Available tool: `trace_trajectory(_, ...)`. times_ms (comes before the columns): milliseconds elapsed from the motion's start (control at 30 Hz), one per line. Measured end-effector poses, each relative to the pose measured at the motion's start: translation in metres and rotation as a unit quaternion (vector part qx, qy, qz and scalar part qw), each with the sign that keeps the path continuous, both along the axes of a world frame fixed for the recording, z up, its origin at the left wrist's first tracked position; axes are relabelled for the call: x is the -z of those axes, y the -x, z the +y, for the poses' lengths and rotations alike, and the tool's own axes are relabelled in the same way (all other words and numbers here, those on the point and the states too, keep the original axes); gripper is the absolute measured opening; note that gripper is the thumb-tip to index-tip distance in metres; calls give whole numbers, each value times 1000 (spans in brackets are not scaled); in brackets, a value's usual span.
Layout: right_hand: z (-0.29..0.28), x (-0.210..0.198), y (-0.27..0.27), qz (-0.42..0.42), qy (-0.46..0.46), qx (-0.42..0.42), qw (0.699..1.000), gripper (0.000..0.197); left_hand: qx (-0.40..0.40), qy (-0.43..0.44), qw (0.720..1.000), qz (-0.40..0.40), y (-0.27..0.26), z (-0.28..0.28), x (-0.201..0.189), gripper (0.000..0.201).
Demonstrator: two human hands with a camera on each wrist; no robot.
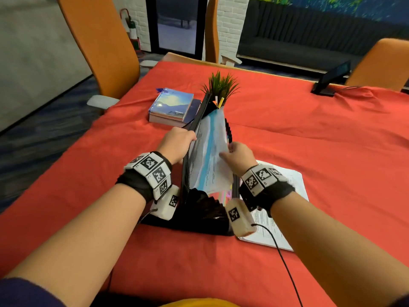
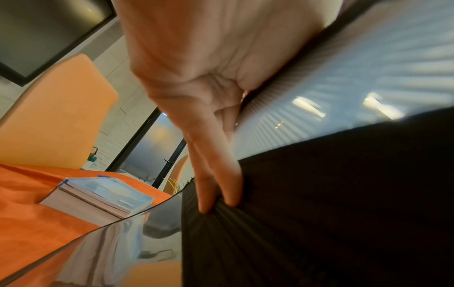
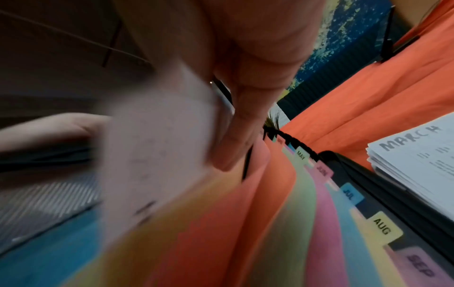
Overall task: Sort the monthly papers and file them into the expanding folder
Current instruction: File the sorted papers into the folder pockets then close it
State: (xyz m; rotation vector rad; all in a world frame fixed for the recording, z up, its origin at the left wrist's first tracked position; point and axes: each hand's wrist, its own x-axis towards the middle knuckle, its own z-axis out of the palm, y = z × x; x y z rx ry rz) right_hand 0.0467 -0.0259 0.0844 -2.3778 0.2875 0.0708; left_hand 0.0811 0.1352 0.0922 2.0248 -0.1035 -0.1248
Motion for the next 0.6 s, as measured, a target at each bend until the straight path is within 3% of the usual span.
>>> trace_trajectory(100, -6, 7, 10, -3, -90, 0, 996, 7, -6, -12, 1000, -16, -4, 8, 2, 52)
trace_trajectory(300, 1, 27, 18, 73, -79, -60, 992, 18, 13, 2, 1000, -23, 1, 8, 0, 24)
trace_trajectory(367, -2, 29, 22, 85, -84, -62, 991, 13, 20, -1, 999, -25, 0, 9, 2, 24)
trace_trajectory(600, -45, 23, 42, 66, -231, -88, 967, 11, 14, 52, 999, 2, 3, 2, 2, 23)
